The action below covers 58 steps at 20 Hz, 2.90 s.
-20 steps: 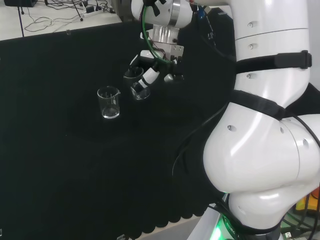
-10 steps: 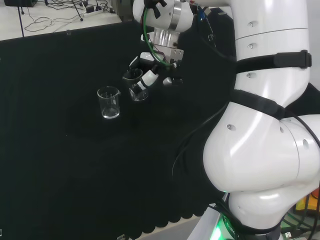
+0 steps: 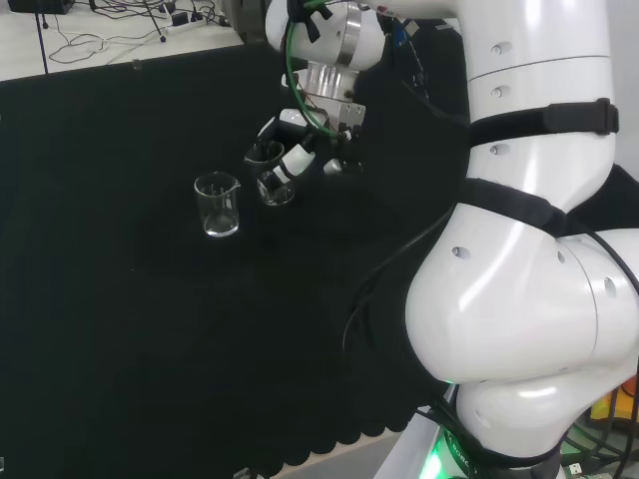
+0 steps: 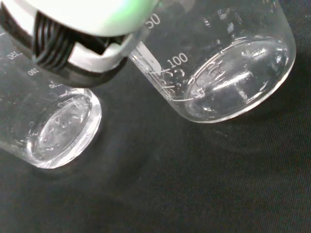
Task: Place the beaker back on the table.
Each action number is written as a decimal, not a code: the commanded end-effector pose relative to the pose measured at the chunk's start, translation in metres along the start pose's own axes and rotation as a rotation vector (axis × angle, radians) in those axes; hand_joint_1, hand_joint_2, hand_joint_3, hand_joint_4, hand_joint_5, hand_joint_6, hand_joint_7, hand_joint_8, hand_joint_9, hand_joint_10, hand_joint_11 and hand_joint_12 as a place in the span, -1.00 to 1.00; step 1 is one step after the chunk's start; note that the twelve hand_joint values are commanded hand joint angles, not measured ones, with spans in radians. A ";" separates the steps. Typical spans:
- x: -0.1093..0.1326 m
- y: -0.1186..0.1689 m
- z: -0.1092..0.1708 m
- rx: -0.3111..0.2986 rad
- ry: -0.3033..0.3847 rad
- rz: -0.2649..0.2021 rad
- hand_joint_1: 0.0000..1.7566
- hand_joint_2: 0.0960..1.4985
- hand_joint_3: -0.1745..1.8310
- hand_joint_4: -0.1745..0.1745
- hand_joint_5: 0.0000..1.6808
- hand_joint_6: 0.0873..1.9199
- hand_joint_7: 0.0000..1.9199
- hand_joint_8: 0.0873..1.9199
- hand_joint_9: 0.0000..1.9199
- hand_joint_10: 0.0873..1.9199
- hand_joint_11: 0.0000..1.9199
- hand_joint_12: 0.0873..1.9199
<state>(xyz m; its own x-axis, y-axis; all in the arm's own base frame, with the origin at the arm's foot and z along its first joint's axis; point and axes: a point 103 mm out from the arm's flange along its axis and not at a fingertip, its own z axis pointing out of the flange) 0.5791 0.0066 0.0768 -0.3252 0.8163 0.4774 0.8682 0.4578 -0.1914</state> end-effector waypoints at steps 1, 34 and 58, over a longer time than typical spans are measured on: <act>-0.004 0.002 0.004 -0.042 0.026 0.004 0.26 -0.07 -0.31 1.00 0.45 -0.32 0.55 -0.74 0.55 -0.97 0.12 -0.07; -0.003 -0.005 -0.001 -0.017 -0.149 -0.032 0.08 0.04 -0.89 0.02 -0.30 -0.24 -0.21 -0.34 0.01 -0.86 -0.53 0.33; 0.038 -0.063 -0.089 -0.046 -0.313 0.047 -0.10 0.04 -1.00 -0.14 -0.56 -0.69 -0.57 -0.33 -0.54 -0.38 -0.98 0.46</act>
<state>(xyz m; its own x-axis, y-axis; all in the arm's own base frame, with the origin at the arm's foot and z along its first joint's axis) 0.5620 -0.0128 0.1467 -0.4048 0.8835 0.2357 0.8778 0.4477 -0.1707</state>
